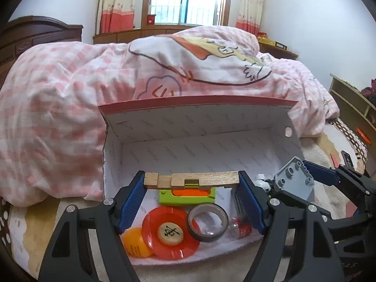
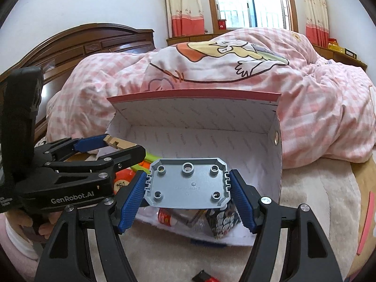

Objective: Organize objects
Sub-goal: 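Carry the wooden stick and grey plate into the shoebox and release both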

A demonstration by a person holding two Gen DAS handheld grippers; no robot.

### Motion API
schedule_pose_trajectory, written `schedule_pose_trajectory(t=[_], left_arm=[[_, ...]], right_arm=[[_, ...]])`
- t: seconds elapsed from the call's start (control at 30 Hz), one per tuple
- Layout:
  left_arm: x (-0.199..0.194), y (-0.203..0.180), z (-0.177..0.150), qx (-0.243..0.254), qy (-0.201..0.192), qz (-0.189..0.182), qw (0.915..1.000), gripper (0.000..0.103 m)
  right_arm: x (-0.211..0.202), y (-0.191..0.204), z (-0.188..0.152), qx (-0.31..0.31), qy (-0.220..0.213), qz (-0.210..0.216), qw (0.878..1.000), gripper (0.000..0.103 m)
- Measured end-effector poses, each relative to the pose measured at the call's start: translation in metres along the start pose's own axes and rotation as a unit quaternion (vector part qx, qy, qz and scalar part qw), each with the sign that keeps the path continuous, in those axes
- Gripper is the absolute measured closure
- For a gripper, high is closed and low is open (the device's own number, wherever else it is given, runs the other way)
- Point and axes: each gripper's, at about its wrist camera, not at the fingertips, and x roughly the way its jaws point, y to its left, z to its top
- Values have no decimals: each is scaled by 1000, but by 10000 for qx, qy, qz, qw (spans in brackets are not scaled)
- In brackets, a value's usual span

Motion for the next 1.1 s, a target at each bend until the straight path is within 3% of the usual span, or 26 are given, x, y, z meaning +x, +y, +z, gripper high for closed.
schedule_pose_trajectory(t=[0.6,0.7,0.8,1.1], left_arm=[[43,13,6,-389,390,197,9983,26],[45,14,6,-442,464,188,9978,26],[44,13,6,-428,476,164,9978,25],[40,9,6,-491,422,187,9977,21]], right_arm=[[40,-8,2,-178,46,-213,9996,31],[41,-7,1,-224,10,-200,9995,30],[41,-8,2,-153,-35,-166,9997,23],[38,-15,3,71,-43,-112,9999,22]])
